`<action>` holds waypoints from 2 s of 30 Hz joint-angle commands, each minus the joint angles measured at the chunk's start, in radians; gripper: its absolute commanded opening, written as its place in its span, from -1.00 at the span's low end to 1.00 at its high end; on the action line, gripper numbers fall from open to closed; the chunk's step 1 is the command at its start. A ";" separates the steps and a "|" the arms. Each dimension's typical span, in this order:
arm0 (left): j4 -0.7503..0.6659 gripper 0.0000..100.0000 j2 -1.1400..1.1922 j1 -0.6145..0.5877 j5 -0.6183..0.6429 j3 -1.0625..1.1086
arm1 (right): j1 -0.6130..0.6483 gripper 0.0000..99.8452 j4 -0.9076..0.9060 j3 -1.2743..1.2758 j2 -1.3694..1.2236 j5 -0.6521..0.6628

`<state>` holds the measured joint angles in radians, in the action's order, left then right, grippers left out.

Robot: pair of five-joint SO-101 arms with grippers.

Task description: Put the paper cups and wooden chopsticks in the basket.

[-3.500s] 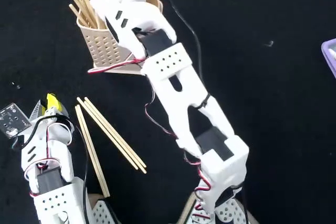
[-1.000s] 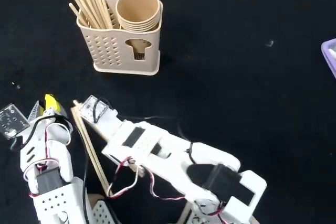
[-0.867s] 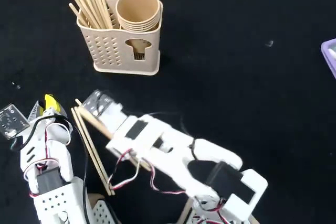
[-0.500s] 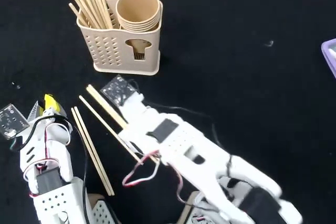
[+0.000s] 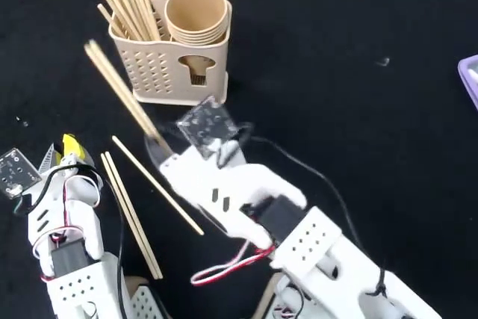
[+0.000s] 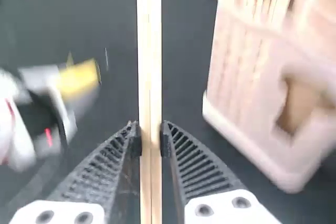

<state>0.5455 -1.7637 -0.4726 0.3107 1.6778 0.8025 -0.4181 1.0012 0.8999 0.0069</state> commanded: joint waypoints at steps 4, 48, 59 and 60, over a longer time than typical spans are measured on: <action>-0.017 -0.79 -0.009 0.002 -0.008 0.024 | -0.075 -0.98 0.655 -0.048 -0.093 0.005; -0.017 -0.79 -0.011 0.002 -0.008 0.024 | -0.262 -0.73 0.868 -0.828 -1.133 0.005; -0.017 -0.79 -0.011 0.002 -0.008 0.024 | -0.230 -0.85 0.867 -0.581 -0.860 0.005; -0.017 -0.79 -0.011 0.002 -0.008 0.024 | -0.218 -0.86 0.867 -0.506 -0.796 0.005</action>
<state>0.5455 -1.7637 -0.4726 0.3107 1.6778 0.5508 0.4381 0.3368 -0.1373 0.0069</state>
